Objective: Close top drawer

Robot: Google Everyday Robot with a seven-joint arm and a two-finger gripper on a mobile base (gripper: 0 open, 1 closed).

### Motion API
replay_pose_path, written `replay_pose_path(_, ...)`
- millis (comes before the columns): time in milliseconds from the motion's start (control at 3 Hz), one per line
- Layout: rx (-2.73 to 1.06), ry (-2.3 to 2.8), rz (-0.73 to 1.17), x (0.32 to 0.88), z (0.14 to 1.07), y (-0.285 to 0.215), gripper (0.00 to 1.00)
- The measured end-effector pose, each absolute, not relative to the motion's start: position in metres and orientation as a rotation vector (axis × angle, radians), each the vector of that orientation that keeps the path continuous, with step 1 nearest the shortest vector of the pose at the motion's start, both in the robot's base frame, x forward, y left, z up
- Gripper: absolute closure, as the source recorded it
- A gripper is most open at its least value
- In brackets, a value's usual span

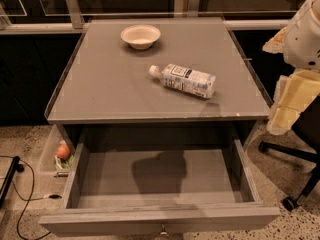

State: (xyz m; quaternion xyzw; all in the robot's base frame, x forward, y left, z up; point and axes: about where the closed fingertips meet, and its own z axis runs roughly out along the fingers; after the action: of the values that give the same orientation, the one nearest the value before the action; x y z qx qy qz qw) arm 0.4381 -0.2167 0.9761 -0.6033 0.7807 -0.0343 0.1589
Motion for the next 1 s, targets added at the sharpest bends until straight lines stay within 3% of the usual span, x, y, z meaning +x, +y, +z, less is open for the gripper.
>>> replay_pose_path(667, -1.726, 2.247, -0.032, 0.423, 0.946, -0.223, 0.0)
replay_pose_path(1000, -1.743, 2.274, 0.03, 0.398, 0.904, -0.231, 0.19)
